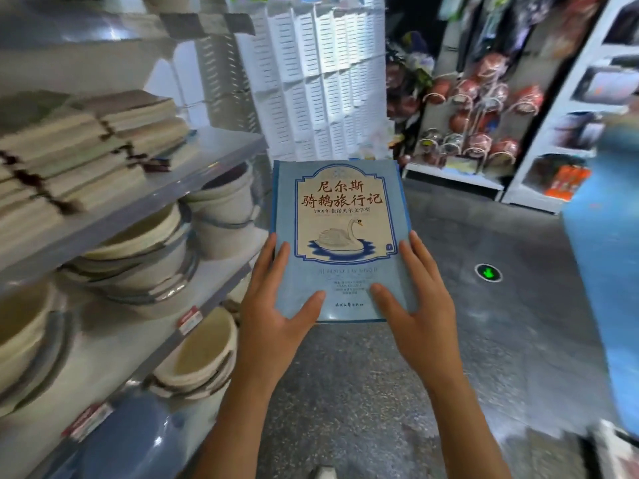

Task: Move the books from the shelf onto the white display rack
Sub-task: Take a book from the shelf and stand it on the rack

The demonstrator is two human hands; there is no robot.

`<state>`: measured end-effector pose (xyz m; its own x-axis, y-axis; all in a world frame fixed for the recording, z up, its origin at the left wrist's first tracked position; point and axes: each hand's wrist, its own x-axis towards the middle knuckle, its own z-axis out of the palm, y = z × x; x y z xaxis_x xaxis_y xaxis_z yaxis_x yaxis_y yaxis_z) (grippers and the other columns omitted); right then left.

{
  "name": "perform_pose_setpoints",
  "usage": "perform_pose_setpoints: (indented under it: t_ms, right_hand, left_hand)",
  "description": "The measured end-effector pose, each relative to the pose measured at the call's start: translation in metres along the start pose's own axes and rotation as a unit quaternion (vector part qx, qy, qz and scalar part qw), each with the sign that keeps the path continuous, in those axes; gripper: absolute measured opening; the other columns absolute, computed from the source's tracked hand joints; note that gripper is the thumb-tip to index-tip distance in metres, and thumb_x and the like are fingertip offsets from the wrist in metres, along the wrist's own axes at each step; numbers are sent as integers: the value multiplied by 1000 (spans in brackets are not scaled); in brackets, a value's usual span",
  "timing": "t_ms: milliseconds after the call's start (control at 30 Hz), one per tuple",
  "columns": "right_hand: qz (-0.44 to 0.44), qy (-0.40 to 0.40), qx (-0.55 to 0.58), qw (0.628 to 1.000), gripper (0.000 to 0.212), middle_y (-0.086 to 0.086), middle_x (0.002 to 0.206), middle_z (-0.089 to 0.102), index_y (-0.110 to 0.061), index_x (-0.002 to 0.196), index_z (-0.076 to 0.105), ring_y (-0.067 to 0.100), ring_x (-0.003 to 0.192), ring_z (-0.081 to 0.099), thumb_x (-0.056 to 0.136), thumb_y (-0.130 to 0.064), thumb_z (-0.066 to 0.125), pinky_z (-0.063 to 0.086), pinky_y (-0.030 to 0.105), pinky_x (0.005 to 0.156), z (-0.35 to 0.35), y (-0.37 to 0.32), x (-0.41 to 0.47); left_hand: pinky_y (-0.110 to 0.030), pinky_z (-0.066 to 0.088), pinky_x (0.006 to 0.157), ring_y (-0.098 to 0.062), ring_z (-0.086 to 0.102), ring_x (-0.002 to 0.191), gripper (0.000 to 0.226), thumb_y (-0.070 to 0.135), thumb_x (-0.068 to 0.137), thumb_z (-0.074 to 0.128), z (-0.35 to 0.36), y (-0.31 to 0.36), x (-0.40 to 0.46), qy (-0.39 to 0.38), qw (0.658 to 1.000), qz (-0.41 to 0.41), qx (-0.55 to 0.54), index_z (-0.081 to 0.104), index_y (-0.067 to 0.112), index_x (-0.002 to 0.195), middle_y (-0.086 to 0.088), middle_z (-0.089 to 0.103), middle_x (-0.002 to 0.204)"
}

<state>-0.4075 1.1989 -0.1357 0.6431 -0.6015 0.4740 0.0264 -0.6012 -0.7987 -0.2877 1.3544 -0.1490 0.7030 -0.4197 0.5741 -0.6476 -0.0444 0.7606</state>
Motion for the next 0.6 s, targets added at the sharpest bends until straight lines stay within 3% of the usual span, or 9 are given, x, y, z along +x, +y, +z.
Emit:
perform_pose_setpoints:
  t_ms: [133,300,400,467,600]
  right_hand:
    - [10,29,-19,999,75,-30,152,19,-22,151,35,-24,133,21,84,-43,60,32,0,99,-14,35,66]
    - [27,73,-40,996,75,-31,152,18,-20,152,35,-25,132,23,85,-40,61,33,-1,97,-28,80,153]
    - [45,97,-69,992,76,-36,151,15,-24,152,32,-14,137,26,84,-46,59,44,24,107,-44,110,189]
    - [59,111,-83,989,76,-38,152,15,-28,152,31,-5,141,28,84,-48,58,48,41,106,-57,131,209]
    - [81,131,-68,986,70,-47,148,14,-45,144,25,2,141,32,83,-47,59,53,46,99,-78,181,252]
  left_hand:
    - [-14,34,111,2,29,144,81,47,83,64,56,-22,68,-20,999,12,-29,40,7,149,0,30,159]
    - [-33,39,114,-3,27,147,79,46,83,66,128,-48,158,-52,995,25,-75,38,14,150,16,26,159]
    - [-28,36,114,0,25,146,78,38,84,71,175,-58,197,-76,994,39,-74,39,12,150,16,25,158]
    - [-24,33,115,2,22,147,81,44,84,67,206,-63,216,-105,990,32,-87,37,11,152,12,24,161]
    - [-24,31,116,1,21,148,84,52,86,69,272,-76,255,-132,987,36,-89,37,12,152,11,24,162]
